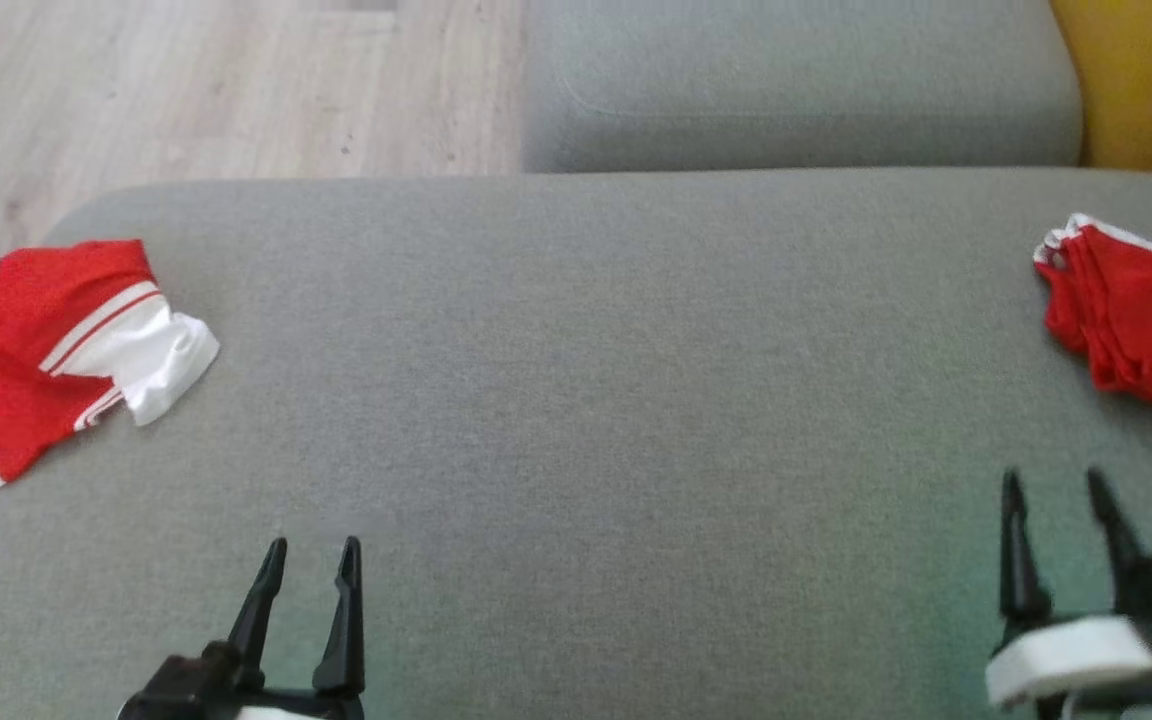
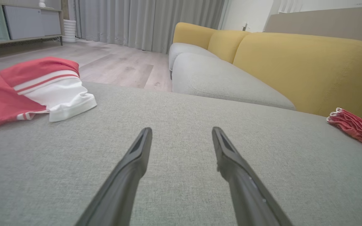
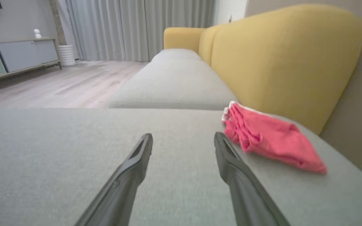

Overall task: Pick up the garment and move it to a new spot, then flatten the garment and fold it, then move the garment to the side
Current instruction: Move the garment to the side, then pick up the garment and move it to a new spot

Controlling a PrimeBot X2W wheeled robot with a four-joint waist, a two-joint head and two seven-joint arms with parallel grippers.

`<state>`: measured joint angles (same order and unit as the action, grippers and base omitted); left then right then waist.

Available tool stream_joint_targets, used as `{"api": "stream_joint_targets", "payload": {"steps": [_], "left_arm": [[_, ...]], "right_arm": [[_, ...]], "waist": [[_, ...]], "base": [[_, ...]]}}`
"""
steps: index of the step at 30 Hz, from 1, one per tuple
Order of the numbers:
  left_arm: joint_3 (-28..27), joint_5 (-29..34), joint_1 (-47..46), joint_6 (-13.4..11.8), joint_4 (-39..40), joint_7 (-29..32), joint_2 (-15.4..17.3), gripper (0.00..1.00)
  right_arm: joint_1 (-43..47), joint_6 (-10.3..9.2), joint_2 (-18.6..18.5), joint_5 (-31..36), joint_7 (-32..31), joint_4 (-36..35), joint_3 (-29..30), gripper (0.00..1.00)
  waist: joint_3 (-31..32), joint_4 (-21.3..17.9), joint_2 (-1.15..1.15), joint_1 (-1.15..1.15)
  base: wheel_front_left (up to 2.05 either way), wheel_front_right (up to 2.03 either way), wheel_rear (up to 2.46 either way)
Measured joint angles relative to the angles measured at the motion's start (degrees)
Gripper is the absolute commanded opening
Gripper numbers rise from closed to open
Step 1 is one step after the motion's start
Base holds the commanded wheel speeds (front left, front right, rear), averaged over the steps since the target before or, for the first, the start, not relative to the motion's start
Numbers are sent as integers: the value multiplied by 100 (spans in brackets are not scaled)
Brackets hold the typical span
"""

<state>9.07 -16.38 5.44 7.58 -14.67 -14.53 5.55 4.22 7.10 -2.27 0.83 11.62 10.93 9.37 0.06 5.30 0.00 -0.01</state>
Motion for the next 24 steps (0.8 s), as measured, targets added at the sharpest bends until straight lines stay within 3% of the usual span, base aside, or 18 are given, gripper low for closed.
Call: {"api": "stream_joint_targets", "payload": {"steps": [8, 18, 24], "left_arm": [[-62, 40, 109, 0, -113, 0, -3, 100], [-16, 41, 95, 0, -114, 0, -21, 100], [34, 43, 71, 0, -98, 0, -30, 100]], "right_arm": [[210, 0, 5, -254, 256, 813, -174, 100], [232, 0, 4, -337, 259, 732, -282, 100], [318, 0, 2, -414, 260, 631, -397, 100]], "waist": [[123, 101, 0, 1], [148, 149, 0, 1], [171, 527, 0, 1]], "base": [[0, 0, 0], [0, 0, 0], [0, 0, 0]]}}
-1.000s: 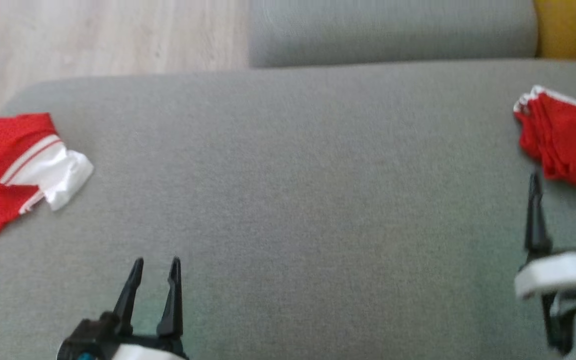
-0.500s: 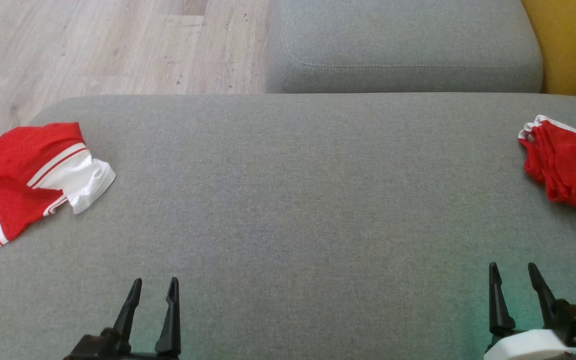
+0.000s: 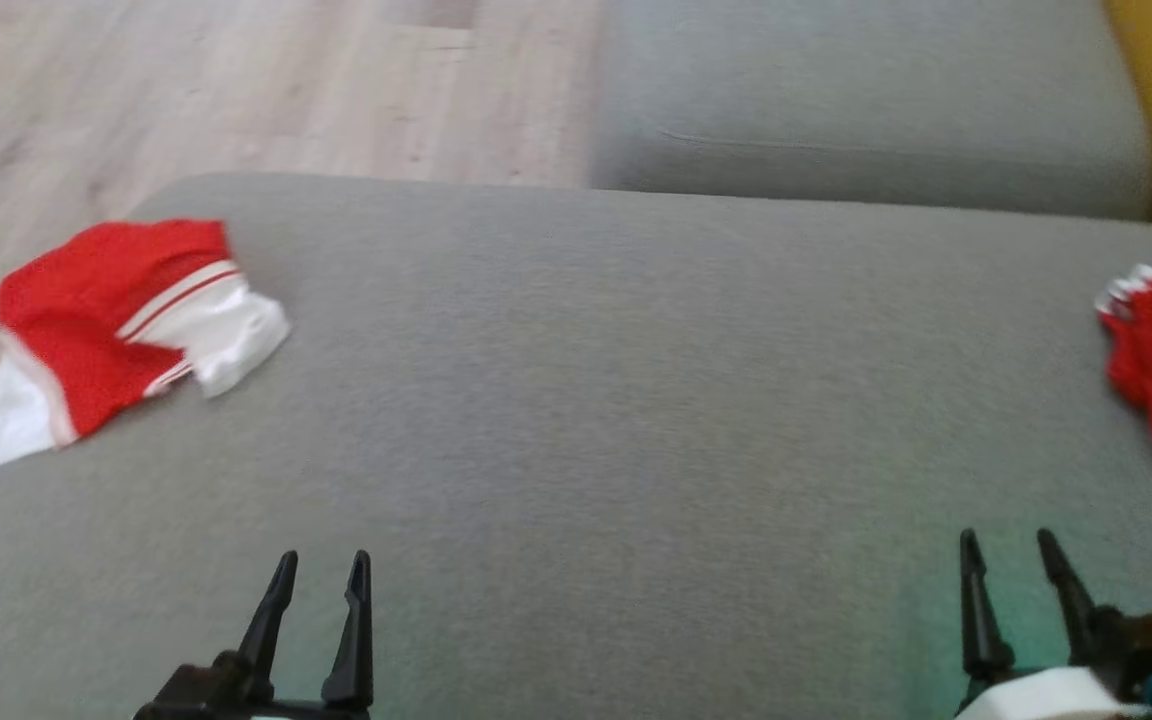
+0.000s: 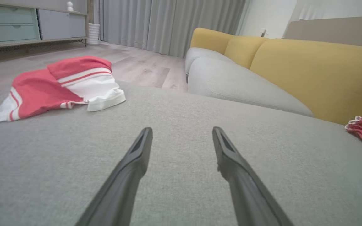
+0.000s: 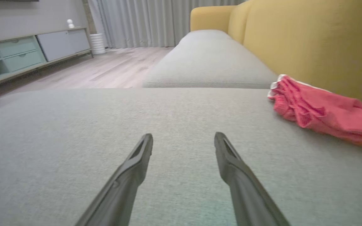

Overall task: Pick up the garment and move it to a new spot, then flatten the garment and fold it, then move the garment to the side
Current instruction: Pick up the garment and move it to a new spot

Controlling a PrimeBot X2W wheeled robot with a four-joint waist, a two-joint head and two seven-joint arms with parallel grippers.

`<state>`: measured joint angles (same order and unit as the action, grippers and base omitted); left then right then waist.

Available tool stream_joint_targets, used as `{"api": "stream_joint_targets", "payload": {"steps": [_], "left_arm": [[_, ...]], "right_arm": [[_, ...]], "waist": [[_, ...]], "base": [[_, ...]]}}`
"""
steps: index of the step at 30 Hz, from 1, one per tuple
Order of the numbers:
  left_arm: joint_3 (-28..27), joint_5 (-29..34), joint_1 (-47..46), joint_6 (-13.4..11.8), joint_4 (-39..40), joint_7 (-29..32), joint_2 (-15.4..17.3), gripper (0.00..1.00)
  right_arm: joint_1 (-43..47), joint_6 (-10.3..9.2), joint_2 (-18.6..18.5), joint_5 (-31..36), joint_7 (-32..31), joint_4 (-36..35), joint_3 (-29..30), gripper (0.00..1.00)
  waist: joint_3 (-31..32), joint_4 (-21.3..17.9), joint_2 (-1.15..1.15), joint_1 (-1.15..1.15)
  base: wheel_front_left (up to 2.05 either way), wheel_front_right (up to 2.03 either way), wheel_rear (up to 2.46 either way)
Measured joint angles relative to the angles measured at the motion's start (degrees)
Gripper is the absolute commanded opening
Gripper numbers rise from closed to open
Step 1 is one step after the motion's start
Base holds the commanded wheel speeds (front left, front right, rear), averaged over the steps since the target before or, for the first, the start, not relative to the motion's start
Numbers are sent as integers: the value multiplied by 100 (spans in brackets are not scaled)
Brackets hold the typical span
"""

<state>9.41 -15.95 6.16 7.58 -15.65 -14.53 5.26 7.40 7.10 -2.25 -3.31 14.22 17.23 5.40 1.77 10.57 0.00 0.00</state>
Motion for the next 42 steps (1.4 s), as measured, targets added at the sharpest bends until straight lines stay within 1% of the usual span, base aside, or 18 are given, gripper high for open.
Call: {"api": "stream_joint_targets", "payload": {"steps": [7, 13, 16, 22, 25, 27, 31, 33, 35, 37, 42], "left_arm": [[-24, 37, 24, 0, -5, 0, 15, 100], [-312, 36, 324, 0, 45, 0, 22, 100], [-404, 29, 444, 0, 122, 0, 18, 100], [-433, -149, 200, 0, 266, 0, 22, 100], [-470, -420, -339, 0, 285, 0, 134, 100], [-489, -634, -891, 0, 205, 0, 318, 100], [-416, -1182, -2246, 0, -333, 0, 745, 100], [-311, -1410, -2930, 0, -737, 42, 954, 100], [-183, -1669, -3592, 0, -1207, 205, 1077, 100], [41, -1742, -4213, 1, -1708, 337, 1223, 100], [287, -2109, -5448, 1, -3016, 498, 1319, 100]], "right_arm": [[148, 0, 1, -183, 0, 11, -510, 100], [107, 0, 1, -223, 2, 53, -938, 100], [-24, 0, 1, -214, 9, 92, -1004, 100], [-98, 0, 1, -30, 14, 89, -864, 100], [-138, 0, -1, 269, 14, -11, -723, 100], [-297, 0, -3, 520, 14, -85, -615, 100], [-788, 0, -8, 1004, -22, -424, -426, 100], [-978, 0, -15, 1226, -140, -702, -316, 100], [-1076, 0, -32, 1402, -277, -982, -236, 100], [-1097, 0, -36, 1569, -424, -1312, -197, 100], [-1099, 0, -43, 1840, -811, -2147, -279, 100]], "waist": [[69, 839, 0, 0], [123, 1558, 0, -1], [85, 1739, 0, -1], [-173, 1784, 0, 0], [-453, 1762, 0, 0], [-713, 1724, 0, 0], [-1319, 1634, 0, 2], [-1648, 1589, 0, 2], [-1965, 1547, 0, 3], [-2283, 1501, 0, 3], [-2962, 1372, 0, 2]], "base": [[0, 0, 0], [0, 0, 0], [0, 0, 0], [0, 0, 0], [0, 0, 0], [0, 0, 0], [0, 0, 0], [0, 0, 0], [0, 0, 0], [0, 0, 0], [0, 0, 0]]}}
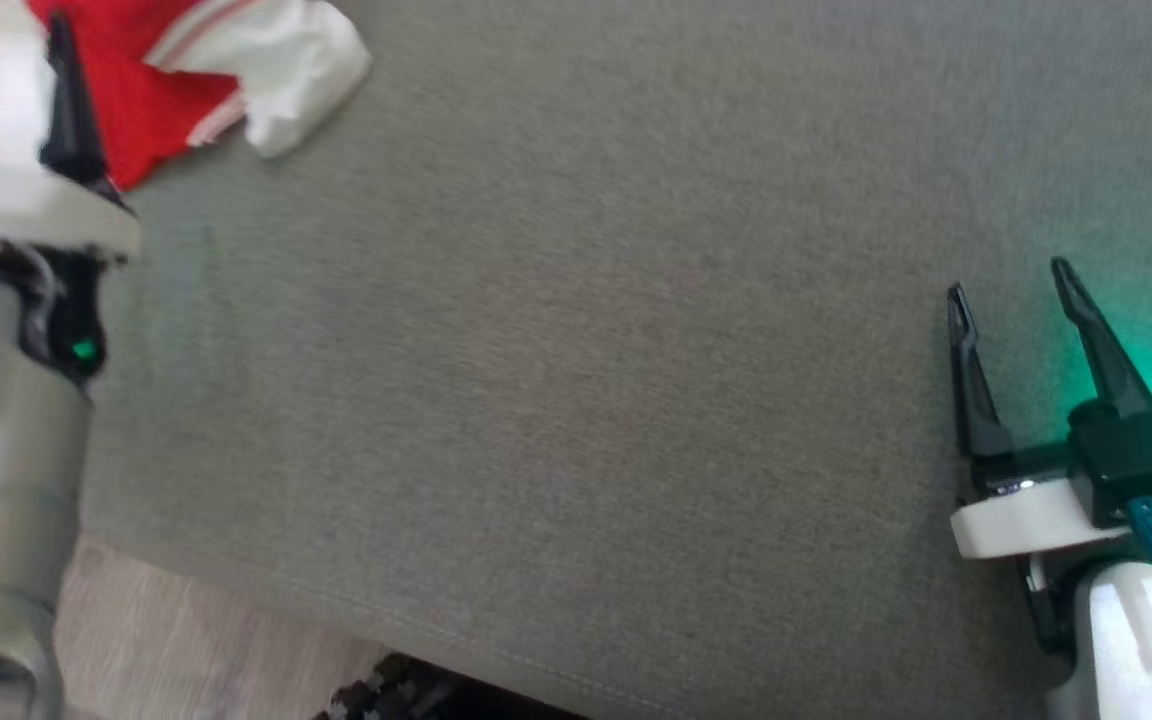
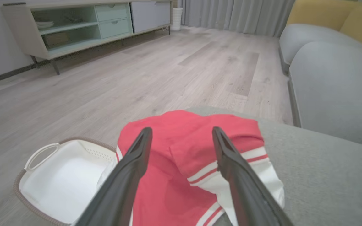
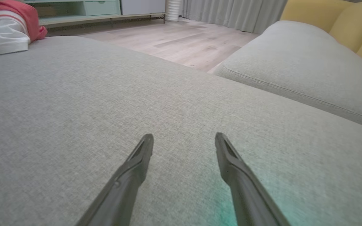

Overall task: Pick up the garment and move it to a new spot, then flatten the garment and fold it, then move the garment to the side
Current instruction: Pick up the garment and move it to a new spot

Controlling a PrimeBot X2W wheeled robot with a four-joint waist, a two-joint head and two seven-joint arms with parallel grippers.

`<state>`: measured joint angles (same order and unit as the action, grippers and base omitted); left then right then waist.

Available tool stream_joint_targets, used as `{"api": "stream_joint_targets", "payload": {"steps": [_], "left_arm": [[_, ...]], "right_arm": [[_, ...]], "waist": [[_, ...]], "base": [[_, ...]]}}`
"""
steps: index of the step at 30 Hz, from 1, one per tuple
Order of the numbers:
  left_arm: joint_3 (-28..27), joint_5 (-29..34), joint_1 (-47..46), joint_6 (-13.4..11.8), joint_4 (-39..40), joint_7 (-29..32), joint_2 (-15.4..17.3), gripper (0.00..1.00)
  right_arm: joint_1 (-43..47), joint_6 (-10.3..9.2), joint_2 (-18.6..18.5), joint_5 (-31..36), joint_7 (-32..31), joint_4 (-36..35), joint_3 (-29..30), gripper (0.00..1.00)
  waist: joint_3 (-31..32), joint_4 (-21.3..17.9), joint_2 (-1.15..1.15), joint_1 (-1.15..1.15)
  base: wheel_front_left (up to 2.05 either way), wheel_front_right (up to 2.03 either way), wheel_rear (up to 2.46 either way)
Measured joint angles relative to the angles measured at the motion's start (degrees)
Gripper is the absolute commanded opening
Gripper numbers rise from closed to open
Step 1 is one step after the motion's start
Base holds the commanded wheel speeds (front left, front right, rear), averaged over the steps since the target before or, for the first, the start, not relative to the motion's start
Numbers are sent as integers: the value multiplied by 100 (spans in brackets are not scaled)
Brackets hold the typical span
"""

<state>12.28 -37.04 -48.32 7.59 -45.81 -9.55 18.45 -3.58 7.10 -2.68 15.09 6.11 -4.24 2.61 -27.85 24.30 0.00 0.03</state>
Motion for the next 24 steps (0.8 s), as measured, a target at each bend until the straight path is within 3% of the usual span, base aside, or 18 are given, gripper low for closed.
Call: {"api": "stream_joint_targets", "payload": {"steps": [7, 15, 16, 18, 24], "left_arm": [[391, -517, -912, 0, -1306, 73, 189, 100], [909, -850, -1284, 0, -1705, 258, 243, 100], [1015, -902, -1280, 0, -1708, 345, 243, 48], [1205, -1028, -1271, -1, -1694, 478, 249, 0], [1816, -1471, -1059, 0, -1285, 748, 436, 0]], "right_arm": [[7, 0, -5, 132, -433, -1036, -382, 100], [99, 0, -5, 112, -514, -1486, -338, 100], [99, 0, -5, 111, -513, -1504, -334, 100], [98, 0, -5, 96, -513, -1511, -302, 100], [98, 0, -5, -48, -476, -1321, -214, 100]], "waist": [[-666, -414, 0, -2], [-1023, -712, 0, -2], [-1035, -733, 0, -2], [-1027, -764, 0, -2], [-820, -810, 0, -2]], "base": [[0, 0, 0], [0, 0, 0], [0, 0, 0], [0, 0, 0], [0, 0, 0]]}}
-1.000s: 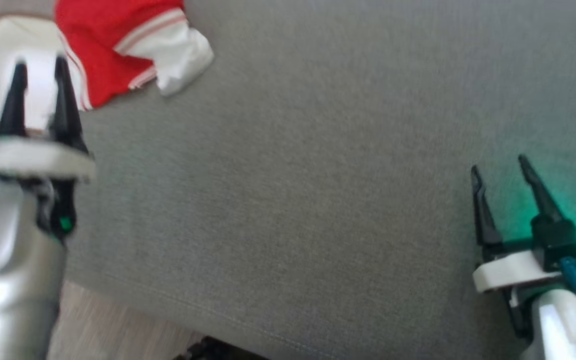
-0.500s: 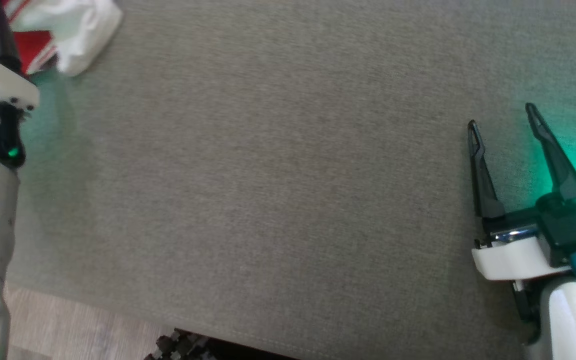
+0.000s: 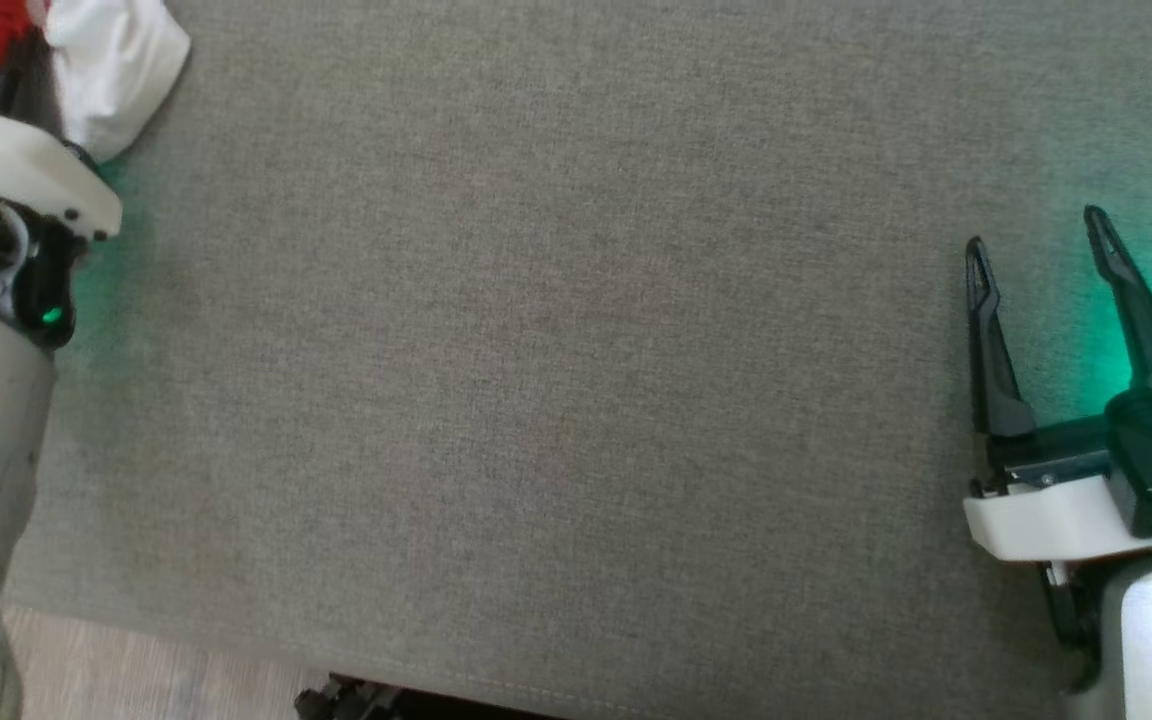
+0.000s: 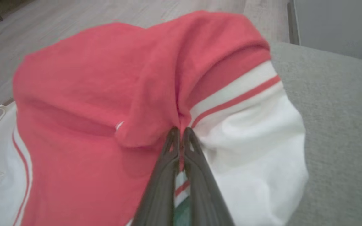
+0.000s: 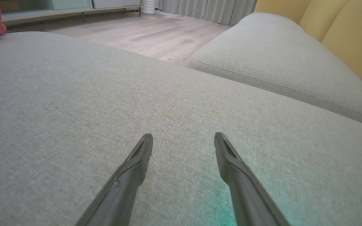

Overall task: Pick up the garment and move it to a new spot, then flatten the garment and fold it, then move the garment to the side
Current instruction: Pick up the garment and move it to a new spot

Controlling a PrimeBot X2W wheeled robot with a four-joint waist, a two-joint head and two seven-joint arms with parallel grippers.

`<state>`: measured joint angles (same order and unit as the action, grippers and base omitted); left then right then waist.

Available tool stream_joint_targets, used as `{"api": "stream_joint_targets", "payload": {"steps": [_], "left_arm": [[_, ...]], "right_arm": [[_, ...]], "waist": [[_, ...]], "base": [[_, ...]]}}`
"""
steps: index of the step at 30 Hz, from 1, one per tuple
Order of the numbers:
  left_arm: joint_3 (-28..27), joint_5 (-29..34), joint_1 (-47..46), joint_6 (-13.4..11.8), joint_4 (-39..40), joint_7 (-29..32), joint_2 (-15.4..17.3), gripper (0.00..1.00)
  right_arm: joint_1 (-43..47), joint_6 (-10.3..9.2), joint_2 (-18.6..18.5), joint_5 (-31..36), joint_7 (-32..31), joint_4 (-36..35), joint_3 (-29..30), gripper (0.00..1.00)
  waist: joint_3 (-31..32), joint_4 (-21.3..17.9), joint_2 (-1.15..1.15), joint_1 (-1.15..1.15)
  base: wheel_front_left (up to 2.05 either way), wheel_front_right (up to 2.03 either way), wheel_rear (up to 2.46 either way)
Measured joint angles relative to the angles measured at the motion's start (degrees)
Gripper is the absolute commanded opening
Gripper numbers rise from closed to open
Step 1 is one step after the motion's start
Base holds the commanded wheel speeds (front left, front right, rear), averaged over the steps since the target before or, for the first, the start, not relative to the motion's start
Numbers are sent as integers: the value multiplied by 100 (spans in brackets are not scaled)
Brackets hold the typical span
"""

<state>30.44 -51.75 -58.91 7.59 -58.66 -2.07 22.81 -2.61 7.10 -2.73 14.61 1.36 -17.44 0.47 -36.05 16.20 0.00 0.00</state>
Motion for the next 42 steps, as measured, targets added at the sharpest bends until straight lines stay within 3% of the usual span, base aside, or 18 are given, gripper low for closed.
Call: {"api": "stream_joint_targets", "payload": {"steps": [9, 20, 24, 28, 36, 42], "left_arm": [[560, -849, 190, 0, 1230, -421, 636, 0], [1645, -1703, 670, -1, 3931, -501, 1415, 0], [1930, -1904, 860, -1, 4976, -447, 1449, 0], [2278, -1936, 1127, -37, 5738, -356, 1258, 0], [3139, -1770, 1392, -412, 6723, -221, 41, 0], [3515, -1768, 1424, -559, 7241, 3, -555, 0]], "right_arm": [[10, 0, 0, -474, 378, 524, 41, 100], [108, 0, 2, -1216, 1020, 1388, 77, 100], [92, 0, 3, -1478, 1180, 1671, 42, 100], [85, 0, 4, -1673, 1265, 1891, 12, 100], [20, 0, 8, -1965, 1302, 2019, -115, 100], [-35, 0, 10, -2131, 1303, 1980, -179, 100]], "waist": [[558, -112, 0, -1], [1577, -378, -1, -2], [1826, -607, -1, -2], [1988, -894, -1, -2], [2128, -1548, -1, 0], [2160, -2104, -1, 0]], "base": [[0, 0, 0], [0, 0, 0], [0, 0, 0], [0, 0, 0], [0, 0, 0], [0, 0, 0]]}}
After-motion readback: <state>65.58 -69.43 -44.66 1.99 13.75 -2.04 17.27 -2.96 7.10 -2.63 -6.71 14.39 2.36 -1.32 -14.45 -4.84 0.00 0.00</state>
